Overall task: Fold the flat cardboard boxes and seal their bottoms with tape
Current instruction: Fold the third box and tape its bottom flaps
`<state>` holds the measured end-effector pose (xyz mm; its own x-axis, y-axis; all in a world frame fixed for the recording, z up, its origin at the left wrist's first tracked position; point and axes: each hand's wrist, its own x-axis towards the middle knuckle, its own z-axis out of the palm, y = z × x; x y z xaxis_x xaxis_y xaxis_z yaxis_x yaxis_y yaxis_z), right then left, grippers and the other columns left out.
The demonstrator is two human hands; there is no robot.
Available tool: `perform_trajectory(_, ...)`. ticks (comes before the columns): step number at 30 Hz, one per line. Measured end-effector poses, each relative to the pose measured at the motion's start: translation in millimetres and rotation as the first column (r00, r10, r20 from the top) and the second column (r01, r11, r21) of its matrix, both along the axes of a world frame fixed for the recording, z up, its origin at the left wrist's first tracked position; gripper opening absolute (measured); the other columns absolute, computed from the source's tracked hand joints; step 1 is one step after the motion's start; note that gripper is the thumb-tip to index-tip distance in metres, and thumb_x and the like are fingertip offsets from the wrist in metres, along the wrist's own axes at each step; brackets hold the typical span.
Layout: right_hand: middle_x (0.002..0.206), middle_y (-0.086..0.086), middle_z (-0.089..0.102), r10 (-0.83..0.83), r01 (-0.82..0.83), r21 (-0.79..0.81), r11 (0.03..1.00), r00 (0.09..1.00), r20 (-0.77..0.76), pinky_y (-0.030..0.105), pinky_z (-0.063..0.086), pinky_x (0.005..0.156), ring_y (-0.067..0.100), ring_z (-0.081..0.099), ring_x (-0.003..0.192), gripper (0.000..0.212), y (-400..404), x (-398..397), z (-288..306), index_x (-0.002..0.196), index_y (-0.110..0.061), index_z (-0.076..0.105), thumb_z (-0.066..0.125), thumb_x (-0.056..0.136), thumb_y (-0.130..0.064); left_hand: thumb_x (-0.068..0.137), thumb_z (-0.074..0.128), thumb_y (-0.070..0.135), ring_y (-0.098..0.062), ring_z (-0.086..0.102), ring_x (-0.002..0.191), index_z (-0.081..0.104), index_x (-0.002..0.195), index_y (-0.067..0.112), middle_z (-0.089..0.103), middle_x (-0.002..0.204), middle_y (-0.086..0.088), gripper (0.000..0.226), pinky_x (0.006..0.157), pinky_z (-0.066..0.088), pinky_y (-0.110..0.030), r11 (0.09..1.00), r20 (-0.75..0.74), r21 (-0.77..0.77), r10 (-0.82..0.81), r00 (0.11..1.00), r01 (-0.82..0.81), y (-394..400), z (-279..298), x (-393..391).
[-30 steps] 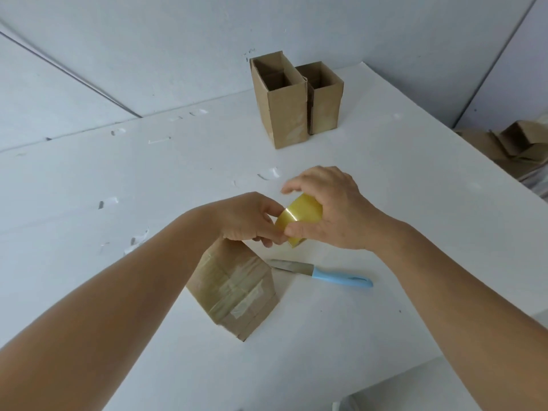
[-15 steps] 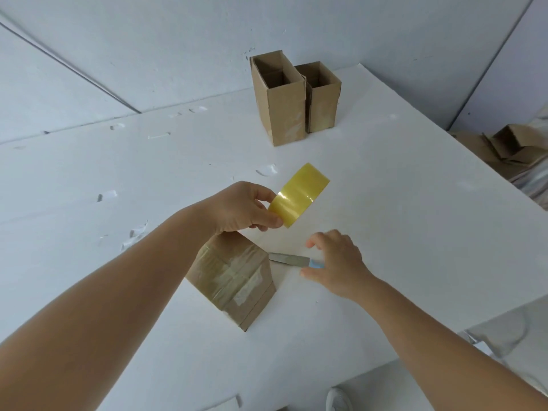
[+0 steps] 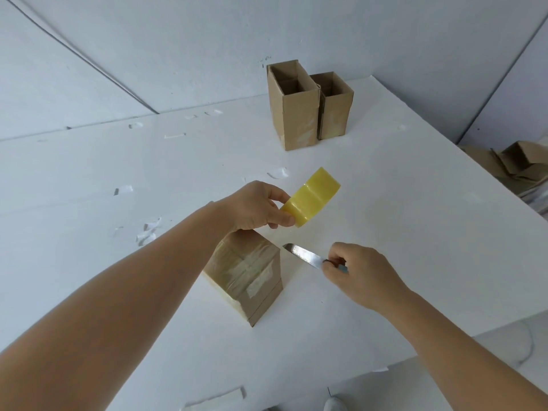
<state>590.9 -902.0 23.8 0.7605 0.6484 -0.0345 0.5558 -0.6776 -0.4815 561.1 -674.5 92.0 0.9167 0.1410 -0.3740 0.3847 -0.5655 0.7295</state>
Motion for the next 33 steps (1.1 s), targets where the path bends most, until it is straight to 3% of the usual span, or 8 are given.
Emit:
perform_trajectory(6, 0.052, -0.002, 0.042, -0.043, 0.043, 0.009, 0.999, 0.999, 0.016, 0.028, 0.031, 0.048, 0.015, 0.035, 0.048, 0.033, -19.5, -10.3, 36.9, 0.063, -0.021, 0.038, 0.057, 0.086, -0.034, 0.076, 0.079, 0.029, -0.01, 0.053, 0.063, 0.07, 0.09, 0.032, 0.061, 0.069, -0.001, 0.017, 0.065, 0.038, -0.025, 0.999, 0.002, 0.032, 0.013, 1.0, -0.014, -1.8, -1.6, 0.7)
perform_trajectory(10, 0.055, -0.001, 0.047, -0.025, 0.023, 0.029, 0.999, 0.997, 0.07, 0.027, 0.031, 0.046, 0.017, 0.037, 0.049, 0.024, -19.9, -17.6, 54.1, 0.067, -0.023, 0.044, 0.053, 0.087, -0.032, 0.076, 0.079, 0.027, -0.011, 0.052, 0.062, 0.07, 0.095, 0.028, 0.06, 0.067, -0.001, 0.022, 0.064, 0.038, -0.024, 0.999, 0.011, 0.042, 0.015, 1.0, -0.015, -3.5, -2.0, 1.3)
perform_trajectory(15, 0.053, 0.004, 0.038, 0.048, 0.001, -0.192, 0.981, 0.967, 0.248, 0.032, 0.029, 0.047, 0.025, 0.035, 0.053, 0.026, -2.1, -25.2, 70.5, 0.071, -0.014, 0.04, 0.04, 0.093, -0.028, 0.077, 0.078, 0.027, -0.011, 0.052, 0.062, 0.071, 0.095, 0.028, 0.06, 0.069, -0.002, 0.02, 0.066, 0.04, -0.024, 0.999, 0.031, 0.04, -0.008, 0.999, 0.006, -5.1, -0.5, 0.2)
perform_trajectory(18, 0.055, -0.002, 0.033, 0.094, 0.009, -0.316, 0.949, 0.946, 0.31, 0.028, 0.017, 0.043, 0.017, 0.028, 0.046, 0.033, 9.3, -29.1, 77.9, 0.064, -0.018, 0.025, 0.035, 0.095, -0.024, 0.076, 0.078, 0.03, -0.01, 0.053, 0.063, 0.071, 0.098, 0.028, 0.064, 0.073, -0.004, 0.023, 0.069, 0.042, -0.025, 0.999, 0.033, 0.039, -0.018, 0.999, 0.017, -4.4, -0.6, -0.8)
perform_trajectory(21, 0.06, -0.005, 0.035, 0.126, 0.017, -0.371, 0.929, 0.925, 0.358, 0.026, 0.016, 0.044, 0.011, 0.03, 0.048, 0.028, 17.9, -31.3, 83.4, 0.069, -0.022, 0.03, 0.038, 0.096, -0.02, 0.076, 0.078, 0.029, -0.009, 0.054, 0.063, 0.071, 0.097, 0.029, 0.067, 0.078, -0.006, 0.022, 0.072, 0.044, -0.026, 1.0, 0.035, 0.015, -0.007, 0.999, 0.007, -3.0, -0.4, -2.4)
perform_trajectory(23, 0.067, -0.006, 0.04, 0.146, 0.001, -0.393, 0.92, 0.928, 0.344, 0.023, 0.021, 0.047, 0.013, 0.042, 0.055, 0.018, 26.2, -33.9, 86.1, 0.08, -0.023, 0.039, 0.04, 0.094, -0.013, 0.077, 0.078, 0.026, -0.008, 0.054, 0.062, 0.072, 0.098, 0.026, 0.065, 0.075, -0.004, 0.022, 0.07, 0.044, -0.025, 1.0, 0.052, -0.017, 0.008, 0.999, -0.007, -3.8, 2.6, -4.2)
perform_trajectory(27, 0.106, 0.005, 0.063, 0.261, -0.136, -0.548, 0.825, 0.952, 0.157, 0.026, 0.032, 0.067, 0.025, 0.062, 0.098, 0.02, 42.9, -39.2, 56.7, 0.106, -0.014, 0.057, 0.044, 0.093, -0.007, 0.077, 0.078, 0.016, -0.006, 0.054, 0.059, 0.074, 0.096, 0.017, 0.064, 0.074, -0.001, 0.019, 0.068, 0.049, -0.019, 0.977, 0.128, -0.213, 0.047, 0.991, -0.019, -12.2, 6.6, -6.1)
perform_trajectory(33, 0.107, 0.003, 0.058, 0.024, -0.001, -0.368, 0.93, 0.998, 0.059, 0.028, 0.042, 0.07, 0.025, 0.059, 0.098, 0.028, 44.1, -3.5, -11.4, 0.117, -0.025, 0.056, 0.037, 0.1, -0.034, 0.079, 0.077, 0.014, -0.006, 0.052, 0.057, 0.073, 0.094, 0.018, 0.06, 0.067, 0.003, 0.016, 0.067, 0.05, -0.016, 0.964, 0.126, -0.26, 0.081, 0.989, -0.046, -11.5, 6.1, -10.1)
